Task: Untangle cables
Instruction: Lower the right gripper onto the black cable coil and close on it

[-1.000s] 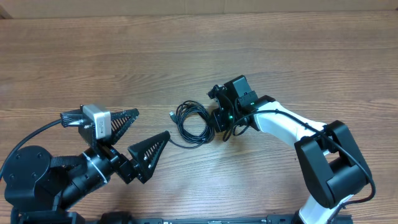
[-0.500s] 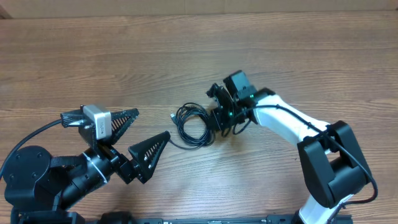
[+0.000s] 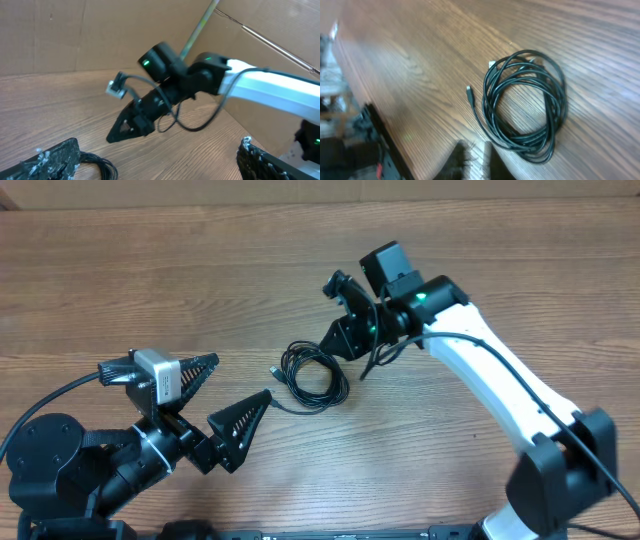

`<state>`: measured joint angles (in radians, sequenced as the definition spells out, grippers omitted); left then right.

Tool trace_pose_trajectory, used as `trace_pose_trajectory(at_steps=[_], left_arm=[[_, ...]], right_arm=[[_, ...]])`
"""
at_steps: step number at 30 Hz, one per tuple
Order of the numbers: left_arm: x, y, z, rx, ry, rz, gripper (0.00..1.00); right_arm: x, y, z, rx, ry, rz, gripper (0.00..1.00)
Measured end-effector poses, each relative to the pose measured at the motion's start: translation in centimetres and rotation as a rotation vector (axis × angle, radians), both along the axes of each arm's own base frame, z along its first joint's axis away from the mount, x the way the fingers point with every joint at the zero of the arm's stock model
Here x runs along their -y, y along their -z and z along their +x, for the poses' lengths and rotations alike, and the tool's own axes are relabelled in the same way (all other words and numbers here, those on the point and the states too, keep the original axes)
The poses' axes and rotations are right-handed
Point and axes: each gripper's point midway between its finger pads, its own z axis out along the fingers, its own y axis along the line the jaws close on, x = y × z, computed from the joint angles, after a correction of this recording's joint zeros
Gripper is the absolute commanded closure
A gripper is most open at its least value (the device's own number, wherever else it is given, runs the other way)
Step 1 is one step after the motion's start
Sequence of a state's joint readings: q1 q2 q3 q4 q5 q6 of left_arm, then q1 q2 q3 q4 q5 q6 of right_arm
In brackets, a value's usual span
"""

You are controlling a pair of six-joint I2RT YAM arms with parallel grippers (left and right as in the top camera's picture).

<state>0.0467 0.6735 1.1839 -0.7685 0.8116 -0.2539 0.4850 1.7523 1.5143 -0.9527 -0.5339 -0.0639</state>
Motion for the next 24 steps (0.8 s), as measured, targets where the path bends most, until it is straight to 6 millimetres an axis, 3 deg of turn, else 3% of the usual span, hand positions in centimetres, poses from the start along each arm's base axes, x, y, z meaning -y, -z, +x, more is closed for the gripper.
trace_pose_trajectory(at_steps=[3, 10, 24], left_arm=[[0.1, 0.0, -0.1, -0.002, 0.004, -0.002, 0.00], [0.3, -0.1, -0.3, -0.001, 0.027, -0.008, 0.00], [0.7, -0.3, -0.7, 0.002, 0.058, -0.019, 0.00]], right_arm=[[0.9, -0.8, -0.2, 0.030, 0.015, -0.037, 0.00], [1.7, -0.1, 0.2, 0.053, 0.033, -0.087, 0.00], [2.2, 6.7, 0.1, 0.057, 0.043, -0.110, 0.05]])
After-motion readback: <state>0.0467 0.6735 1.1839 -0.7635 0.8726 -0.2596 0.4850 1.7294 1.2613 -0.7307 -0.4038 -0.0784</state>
